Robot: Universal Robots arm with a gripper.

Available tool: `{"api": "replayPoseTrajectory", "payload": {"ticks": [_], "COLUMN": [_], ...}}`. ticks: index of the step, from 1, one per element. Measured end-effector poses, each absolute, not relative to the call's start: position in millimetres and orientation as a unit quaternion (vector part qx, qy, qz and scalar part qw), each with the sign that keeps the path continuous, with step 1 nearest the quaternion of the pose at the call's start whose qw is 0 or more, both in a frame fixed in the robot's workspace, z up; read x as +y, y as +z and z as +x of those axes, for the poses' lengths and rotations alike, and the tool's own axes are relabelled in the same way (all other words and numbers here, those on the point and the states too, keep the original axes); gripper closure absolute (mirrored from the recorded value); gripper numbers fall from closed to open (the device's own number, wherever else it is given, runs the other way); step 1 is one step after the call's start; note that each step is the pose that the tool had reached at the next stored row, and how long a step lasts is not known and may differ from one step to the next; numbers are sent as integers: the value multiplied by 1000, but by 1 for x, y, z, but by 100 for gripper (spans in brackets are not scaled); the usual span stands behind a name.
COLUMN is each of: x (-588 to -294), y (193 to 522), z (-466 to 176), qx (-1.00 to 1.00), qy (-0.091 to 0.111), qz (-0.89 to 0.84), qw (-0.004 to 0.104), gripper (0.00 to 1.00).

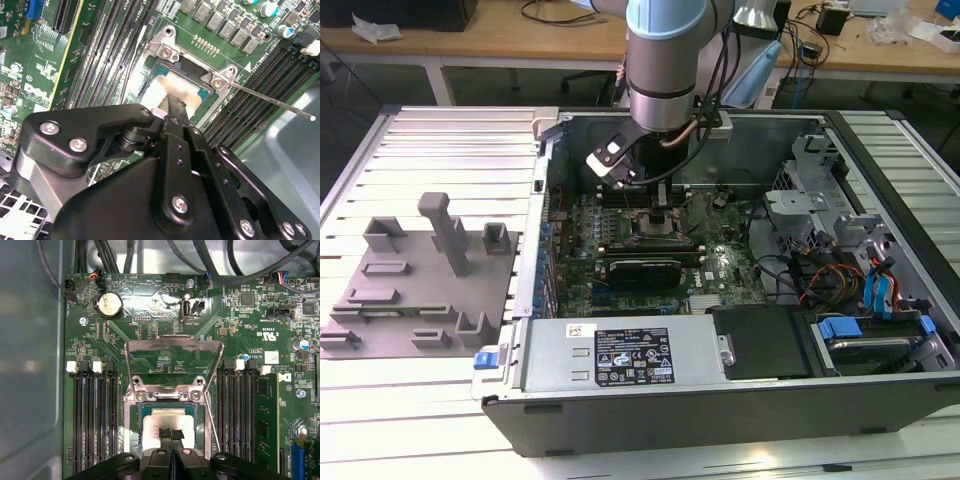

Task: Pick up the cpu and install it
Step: 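Place the cpu into insertion slot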

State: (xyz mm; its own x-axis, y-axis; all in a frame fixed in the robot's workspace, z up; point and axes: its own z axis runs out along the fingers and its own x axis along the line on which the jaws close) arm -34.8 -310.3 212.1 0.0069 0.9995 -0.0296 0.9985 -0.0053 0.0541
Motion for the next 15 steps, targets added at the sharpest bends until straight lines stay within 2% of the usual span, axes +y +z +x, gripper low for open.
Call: {"api": "replayPoseTrajectory", "payload": {"ticks": [9,15], "x": [-310,-310], "y": [232,233], "z": [-35,-35], "qx": [705,705], "qy": [8,8], "qz": [709,709], "qw": [30,31], "gripper": [89,89]}}
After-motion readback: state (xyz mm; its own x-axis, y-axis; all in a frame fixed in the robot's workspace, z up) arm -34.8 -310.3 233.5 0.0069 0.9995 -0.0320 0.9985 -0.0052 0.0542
